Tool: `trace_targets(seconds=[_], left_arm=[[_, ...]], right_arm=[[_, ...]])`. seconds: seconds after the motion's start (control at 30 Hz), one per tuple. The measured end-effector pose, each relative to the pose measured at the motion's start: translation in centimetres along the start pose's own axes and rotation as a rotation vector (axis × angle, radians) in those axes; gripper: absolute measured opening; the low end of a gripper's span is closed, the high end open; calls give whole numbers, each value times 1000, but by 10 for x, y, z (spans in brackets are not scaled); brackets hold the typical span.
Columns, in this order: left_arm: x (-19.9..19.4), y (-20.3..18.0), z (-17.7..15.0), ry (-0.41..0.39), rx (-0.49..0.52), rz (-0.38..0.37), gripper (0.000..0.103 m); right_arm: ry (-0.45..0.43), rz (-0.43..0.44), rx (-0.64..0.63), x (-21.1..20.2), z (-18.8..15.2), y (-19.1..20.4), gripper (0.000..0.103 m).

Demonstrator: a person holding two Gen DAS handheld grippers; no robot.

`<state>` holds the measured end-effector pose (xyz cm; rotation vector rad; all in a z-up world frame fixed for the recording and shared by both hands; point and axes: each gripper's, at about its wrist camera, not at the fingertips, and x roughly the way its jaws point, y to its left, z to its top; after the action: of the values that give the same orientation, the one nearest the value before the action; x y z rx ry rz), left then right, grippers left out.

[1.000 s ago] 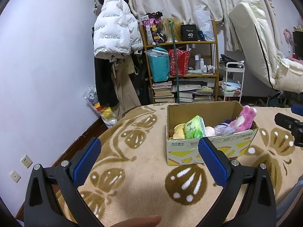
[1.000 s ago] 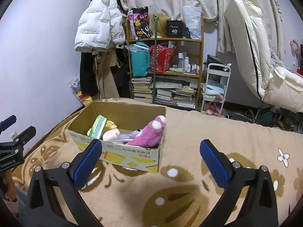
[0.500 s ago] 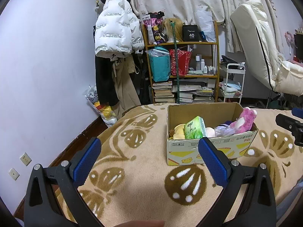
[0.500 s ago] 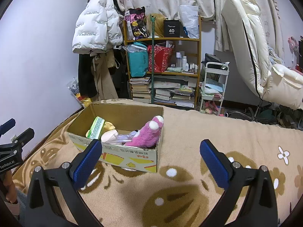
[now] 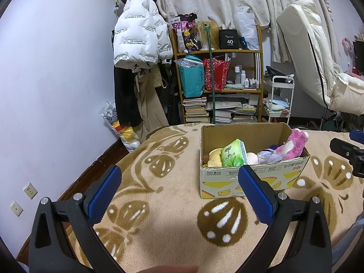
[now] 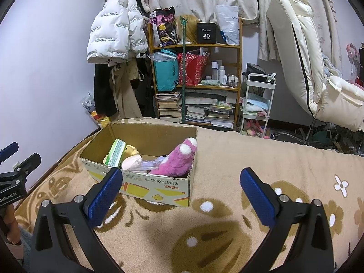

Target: Organize soft objects

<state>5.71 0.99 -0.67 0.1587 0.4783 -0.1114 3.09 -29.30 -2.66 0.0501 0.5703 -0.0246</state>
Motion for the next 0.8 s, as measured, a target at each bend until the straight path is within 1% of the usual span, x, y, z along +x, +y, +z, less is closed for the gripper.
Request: trace_targets(seconds=[0.8], left_arm=[[-2, -2, -3, 2, -9, 0, 101]], right_arm=[[-4, -8, 13, 0, -2, -6, 103]])
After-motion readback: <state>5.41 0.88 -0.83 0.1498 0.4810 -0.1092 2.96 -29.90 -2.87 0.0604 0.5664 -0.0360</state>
